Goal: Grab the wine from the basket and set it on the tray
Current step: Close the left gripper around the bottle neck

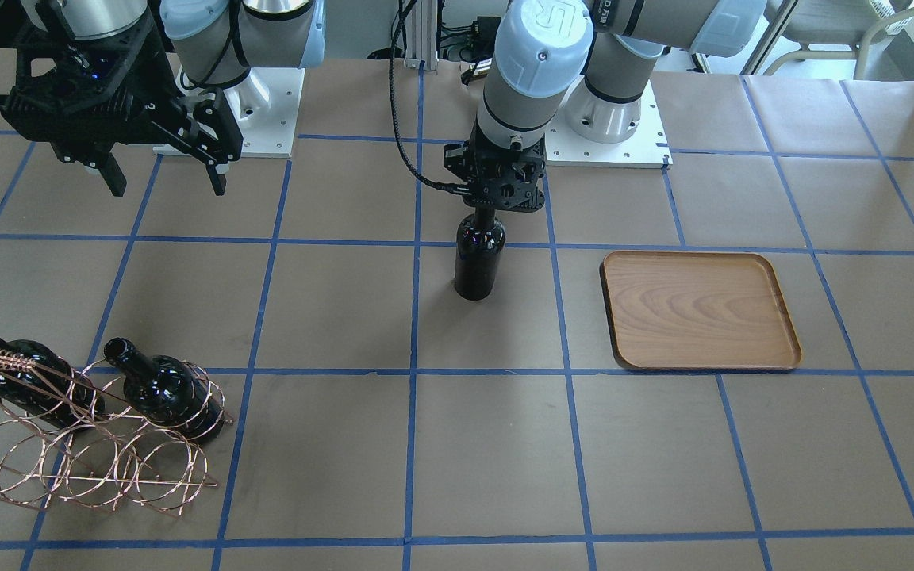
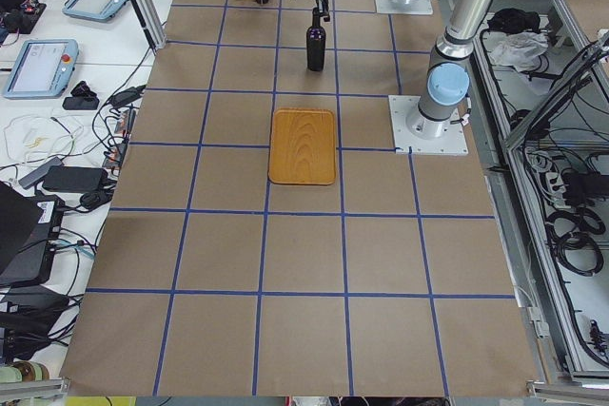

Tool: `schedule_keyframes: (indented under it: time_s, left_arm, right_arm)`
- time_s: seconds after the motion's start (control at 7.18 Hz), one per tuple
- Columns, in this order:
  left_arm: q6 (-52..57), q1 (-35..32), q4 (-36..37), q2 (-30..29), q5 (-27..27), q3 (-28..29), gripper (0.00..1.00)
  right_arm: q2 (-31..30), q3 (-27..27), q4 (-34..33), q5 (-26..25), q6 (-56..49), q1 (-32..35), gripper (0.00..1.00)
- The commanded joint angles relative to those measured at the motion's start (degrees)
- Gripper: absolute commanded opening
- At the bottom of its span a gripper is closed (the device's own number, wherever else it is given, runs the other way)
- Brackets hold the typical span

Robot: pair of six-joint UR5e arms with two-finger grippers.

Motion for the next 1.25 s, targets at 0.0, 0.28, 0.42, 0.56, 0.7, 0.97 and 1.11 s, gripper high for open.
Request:
schedule_keyframes:
  time_s: [0.0,0.28,0.42,0.56,0.7,0.97,1.11]
  left_arm:
    - [-0.8,0.0,-0.5,0.3,-0.5,0.0,1.00]
    - [-0.9,0.4,0.5,-0.6,-0.5,0.1,0.97]
    - [-0.6,0.5,1.6,-1.0,-0.5,0.2,0.89]
    - [-0.3,0.6,1.8,-1.0,-0.5,0.4,0.79]
    - [-0.5,0.6,1.6,-0.8,-0.3,0.5,0.77]
    - [-0.9,0.5,0.7,-0.8,-0.2,0.4,0.42]
    - [-0.9,0.5,0.6,-0.8,-0.3,0.4,0.17]
  right_arm:
    - [0.0,0.0,-0.1,0.0,-0.1,0.0,1.00]
    - [0.0,0.0,0.0,0.0,-0.1,0.0,1.00]
    - [0.0,0.0,0.0,0.0,-0.1,0.0,1.00]
    - [0.0,0.0,0.0,0.0,-0.1,0.0,1.00]
    - [0.0,0.0,0.0,-0.1,0.0,0.0,1.00]
    - [0.0,0.0,0.0,-0.1,-0.1,0.0,1.00]
    - [0.0,0.1,0.0,0.0,0.0,0.0,1.00]
